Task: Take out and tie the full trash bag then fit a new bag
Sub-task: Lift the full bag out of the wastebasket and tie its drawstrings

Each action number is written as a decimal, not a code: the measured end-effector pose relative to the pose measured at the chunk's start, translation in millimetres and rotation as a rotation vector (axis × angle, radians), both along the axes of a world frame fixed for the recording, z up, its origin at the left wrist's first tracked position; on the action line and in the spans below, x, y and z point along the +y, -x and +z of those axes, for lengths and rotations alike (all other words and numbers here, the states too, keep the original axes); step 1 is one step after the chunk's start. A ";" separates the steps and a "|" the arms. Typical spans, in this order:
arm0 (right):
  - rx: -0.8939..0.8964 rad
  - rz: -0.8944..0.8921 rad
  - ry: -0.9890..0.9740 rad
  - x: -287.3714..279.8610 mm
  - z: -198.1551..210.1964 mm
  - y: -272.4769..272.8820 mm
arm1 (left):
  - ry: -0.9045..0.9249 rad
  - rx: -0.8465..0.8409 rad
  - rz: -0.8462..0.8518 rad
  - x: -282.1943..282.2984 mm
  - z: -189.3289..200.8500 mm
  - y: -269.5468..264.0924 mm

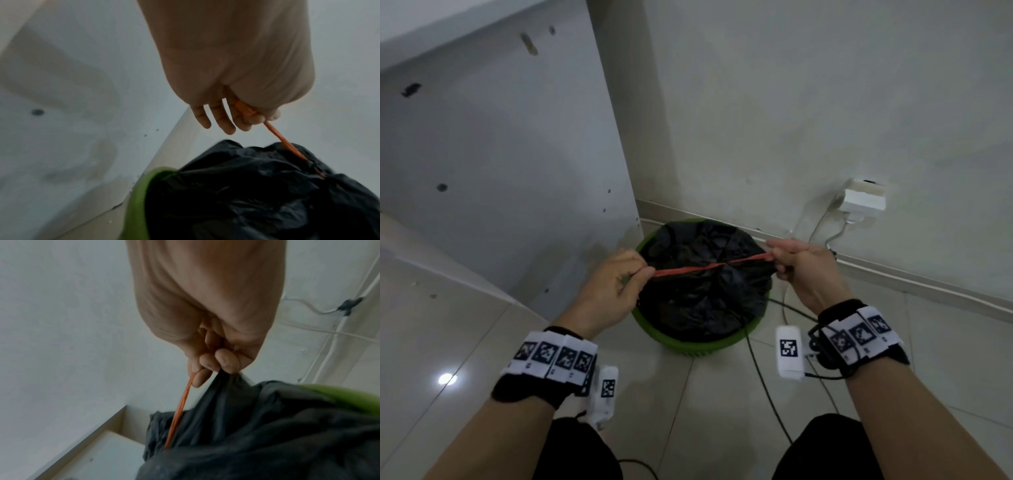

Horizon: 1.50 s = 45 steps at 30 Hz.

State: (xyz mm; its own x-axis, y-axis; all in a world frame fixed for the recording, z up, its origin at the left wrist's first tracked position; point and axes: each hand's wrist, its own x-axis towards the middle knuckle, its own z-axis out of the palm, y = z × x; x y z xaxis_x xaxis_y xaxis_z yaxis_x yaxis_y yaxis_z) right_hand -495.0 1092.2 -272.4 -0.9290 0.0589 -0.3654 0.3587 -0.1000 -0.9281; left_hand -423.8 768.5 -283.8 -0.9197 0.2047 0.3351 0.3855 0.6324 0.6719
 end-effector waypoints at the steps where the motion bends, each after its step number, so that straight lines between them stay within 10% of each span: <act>1: -0.005 -0.067 -0.023 9.7 -3.1 3.3 | 0.034 0.006 0.016 -10.0 -2.3 -2.1; 6: 0.049 -0.186 -0.133 17.8 -6.1 2.9 | 0.056 -0.009 0.251 -25.2 -1.9 -0.5; 10: 0.384 -0.132 -0.274 -6.5 12.5 -2.1 | -0.385 -0.067 0.221 5.6 22.9 5.3; 19: 0.562 0.872 -1.010 -71.1 -43.8 -22.8 | -0.503 -0.342 0.125 53.7 -24.5 26.9; 26: 0.392 0.570 -0.583 -73.3 -26.0 -20.6 | 0.036 -0.232 0.009 66.7 -36.1 0.9; 31: 0.369 0.301 -0.333 -106.3 -31.5 -46.4 | 0.130 -0.171 0.229 98.1 -33.2 15.4; 38: 0.018 -0.306 0.026 -99.7 -36.0 -14.4 | 0.031 0.035 -0.029 74.6 -48.2 -7.1; 42: 0.244 -0.161 -0.025 -97.5 -21.6 -3.7 | -0.177 -0.476 0.642 27.5 -73.2 -11.8; 45: 0.302 0.011 -0.041 -101.7 -12.2 -8.1 | -0.633 -0.944 0.723 21.8 -86.3 -15.6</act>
State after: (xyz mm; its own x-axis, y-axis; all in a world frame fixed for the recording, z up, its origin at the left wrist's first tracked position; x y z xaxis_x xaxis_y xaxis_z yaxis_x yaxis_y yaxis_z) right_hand -486.9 990.6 -284.6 -0.9959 0.0573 -0.0704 0.0671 -0.0578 -0.9961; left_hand -408.2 790.3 -370.1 -0.6844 -0.3737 -0.6260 -0.6689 -0.0199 0.7431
